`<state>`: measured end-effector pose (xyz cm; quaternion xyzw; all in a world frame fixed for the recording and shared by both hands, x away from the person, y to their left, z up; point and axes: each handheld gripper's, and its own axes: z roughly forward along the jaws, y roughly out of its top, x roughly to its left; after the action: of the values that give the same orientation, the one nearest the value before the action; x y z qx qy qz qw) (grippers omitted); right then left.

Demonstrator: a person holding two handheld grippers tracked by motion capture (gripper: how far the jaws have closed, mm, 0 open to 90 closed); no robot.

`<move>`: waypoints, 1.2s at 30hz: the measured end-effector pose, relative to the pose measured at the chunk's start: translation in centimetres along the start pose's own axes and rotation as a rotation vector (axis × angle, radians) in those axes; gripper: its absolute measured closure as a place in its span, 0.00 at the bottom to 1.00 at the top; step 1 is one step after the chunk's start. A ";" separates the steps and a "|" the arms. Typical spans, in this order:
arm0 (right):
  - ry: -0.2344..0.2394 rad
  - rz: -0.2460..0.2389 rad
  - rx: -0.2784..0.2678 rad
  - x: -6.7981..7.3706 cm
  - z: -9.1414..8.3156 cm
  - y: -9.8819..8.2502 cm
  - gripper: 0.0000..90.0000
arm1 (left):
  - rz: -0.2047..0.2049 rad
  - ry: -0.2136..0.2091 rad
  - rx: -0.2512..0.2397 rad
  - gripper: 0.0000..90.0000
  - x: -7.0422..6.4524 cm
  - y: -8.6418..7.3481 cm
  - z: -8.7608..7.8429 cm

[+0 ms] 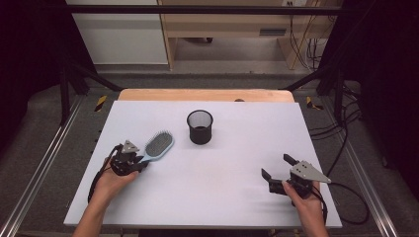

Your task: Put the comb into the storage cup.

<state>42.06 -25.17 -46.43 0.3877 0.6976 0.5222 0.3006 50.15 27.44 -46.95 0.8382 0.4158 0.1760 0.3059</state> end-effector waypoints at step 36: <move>0.005 -0.001 0.003 0.2 0.1 0.0 0.05 | 0.029 0.042 -0.026 0.77 -1.0 0.1 0.1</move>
<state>42.02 -24.94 -46.48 0.3866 0.6994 0.5217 0.2986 49.64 26.52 -46.98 0.8362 0.4078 0.2033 0.3053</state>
